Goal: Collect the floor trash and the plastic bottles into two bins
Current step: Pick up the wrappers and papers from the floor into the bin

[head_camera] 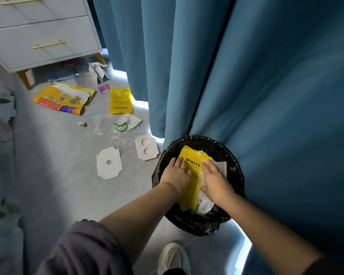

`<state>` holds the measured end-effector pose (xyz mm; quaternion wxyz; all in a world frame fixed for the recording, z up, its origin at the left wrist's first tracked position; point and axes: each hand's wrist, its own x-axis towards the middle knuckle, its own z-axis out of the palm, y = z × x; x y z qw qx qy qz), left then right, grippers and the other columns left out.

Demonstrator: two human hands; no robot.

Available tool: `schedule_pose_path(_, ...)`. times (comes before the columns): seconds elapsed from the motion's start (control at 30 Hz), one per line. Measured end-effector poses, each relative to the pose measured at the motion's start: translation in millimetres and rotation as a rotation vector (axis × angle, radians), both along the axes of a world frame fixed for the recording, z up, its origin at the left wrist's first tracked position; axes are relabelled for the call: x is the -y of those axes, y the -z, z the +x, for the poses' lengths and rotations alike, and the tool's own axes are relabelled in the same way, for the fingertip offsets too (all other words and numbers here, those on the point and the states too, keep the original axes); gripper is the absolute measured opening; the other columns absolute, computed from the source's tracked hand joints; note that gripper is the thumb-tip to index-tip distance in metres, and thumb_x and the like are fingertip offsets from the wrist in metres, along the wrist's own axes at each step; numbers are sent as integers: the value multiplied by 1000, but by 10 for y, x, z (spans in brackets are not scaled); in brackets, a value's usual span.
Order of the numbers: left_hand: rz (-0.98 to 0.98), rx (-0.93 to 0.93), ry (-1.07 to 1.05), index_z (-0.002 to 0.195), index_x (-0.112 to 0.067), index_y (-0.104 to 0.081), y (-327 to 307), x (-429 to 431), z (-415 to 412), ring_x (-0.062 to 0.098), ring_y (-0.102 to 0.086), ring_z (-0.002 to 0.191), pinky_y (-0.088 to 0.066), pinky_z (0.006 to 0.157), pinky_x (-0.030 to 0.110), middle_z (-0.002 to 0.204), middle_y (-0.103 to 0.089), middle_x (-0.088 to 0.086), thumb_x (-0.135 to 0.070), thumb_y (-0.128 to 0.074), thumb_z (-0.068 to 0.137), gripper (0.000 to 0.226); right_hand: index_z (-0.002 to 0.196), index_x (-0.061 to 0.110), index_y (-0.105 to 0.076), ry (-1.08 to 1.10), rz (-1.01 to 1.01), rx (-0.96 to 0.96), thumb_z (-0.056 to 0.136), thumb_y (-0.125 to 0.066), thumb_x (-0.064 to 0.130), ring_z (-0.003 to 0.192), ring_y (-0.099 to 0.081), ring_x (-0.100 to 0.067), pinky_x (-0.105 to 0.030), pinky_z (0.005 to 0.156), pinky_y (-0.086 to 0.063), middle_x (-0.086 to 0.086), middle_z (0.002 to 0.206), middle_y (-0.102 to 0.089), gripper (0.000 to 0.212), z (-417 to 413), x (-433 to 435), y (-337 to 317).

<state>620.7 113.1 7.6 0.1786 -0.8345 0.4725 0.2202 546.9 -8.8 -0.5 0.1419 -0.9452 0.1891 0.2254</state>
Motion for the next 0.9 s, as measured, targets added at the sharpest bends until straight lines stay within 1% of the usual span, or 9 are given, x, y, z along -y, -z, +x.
schedule_pose_path(0.1, -164, 62, -7, 145, -11, -27, -305, -291, 75, 34, -5, 147, -2, 119, 45, 157, -11, 18, -21, -32, 100, 47, 150, 20, -20, -47, -33, 105, 89, -62, 27, 143, -23, -25, -34, 112, -32, -1, 159, -8, 75, 11, -161, -270)
schedule_pose_path(0.17, -222, 114, -43, 142, -11, -30, -548, -568, 136, 34, -7, 146, -5, 118, 45, 155, -16, 18, -20, -37, 98, 45, 147, 21, -24, -89, -42, 170, 88, -62, 30, 140, -27, -26, -37, 110, -35, -1, 157, -15, 71, 45, -347, -470)
schedule_pose_path(0.3, -166, 200, -115, 143, -11, -27, -845, -1145, 308, 34, -9, 145, -10, 118, 45, 154, -18, 17, -29, -46, 96, 54, 146, 22, -27, -157, -28, 246, 90, -59, 26, 141, -24, -23, -38, 109, -35, -1, 154, -20, 64, 210, -785, -769)
schedule_pose_path(0.4, -101, 195, -180, 145, -14, -26, -807, -1485, 568, 32, -9, 146, -10, 118, 46, 155, -18, 15, -32, -50, 94, 59, 145, 23, -28, -237, -44, 284, 92, -55, 24, 139, -25, -23, -38, 110, -33, 1, 152, -22, 60, 489, -1061, -819)
schedule_pose_path(0.47, -62, 184, -218, 145, -14, -25, -653, -1651, 807, 31, -10, 146, -11, 118, 46, 155, -18, 13, -33, -50, 94, 60, 144, 24, -29, -282, -52, 306, 92, -53, 23, 139, -26, -23, -38, 110, -30, 1, 152, -23, 57, 747, -1190, -763)
schedule_pose_path(0.53, -26, 172, -242, 145, -14, -26, -432, -1767, 1086, 31, -11, 145, -12, 118, 48, 154, -19, 13, -35, -51, 94, 61, 144, 24, -30, -300, -48, 302, 93, -51, 22, 138, -26, -23, -38, 110, -28, 0, 152, -24, 55, 1048, -1279, -654)
schedule_pose_path(0.63, 8, 162, -276, 144, -14, -26, -84, -1866, 1492, 30, -12, 145, -13, 117, 49, 154, -21, 12, -39, -51, 93, 62, 144, 23, -30, -315, -33, 253, 94, -49, 18, 137, -28, -24, -38, 109, -29, -2, 151, -25, 53, 1492, -1360, -410)
schedule_pose_path(0.7, 31, 146, -307, 144, -14, -26, 27, -1903, 1665, 29, -13, 144, -13, 116, 49, 152, -23, 12, -39, -51, 93, 62, 144, 22, -30, -304, -15, 227, 94, -48, 17, 136, -31, -26, -38, 108, -30, -3, 150, -27, 54, 1703, -1362, -282)
schedule_pose_path(0.9, 60, 109, -338, 143, -16, -27, -194, -1893, 1811, 27, -16, 143, -16, 115, 49, 150, -25, 10, -41, -52, 91, 63, 139, 21, -35, -185, 45, 99, 93, -51, 19, 129, -37, -28, -40, 100, -37, -3, 145, -32, 49, 1879, -1298, -307)
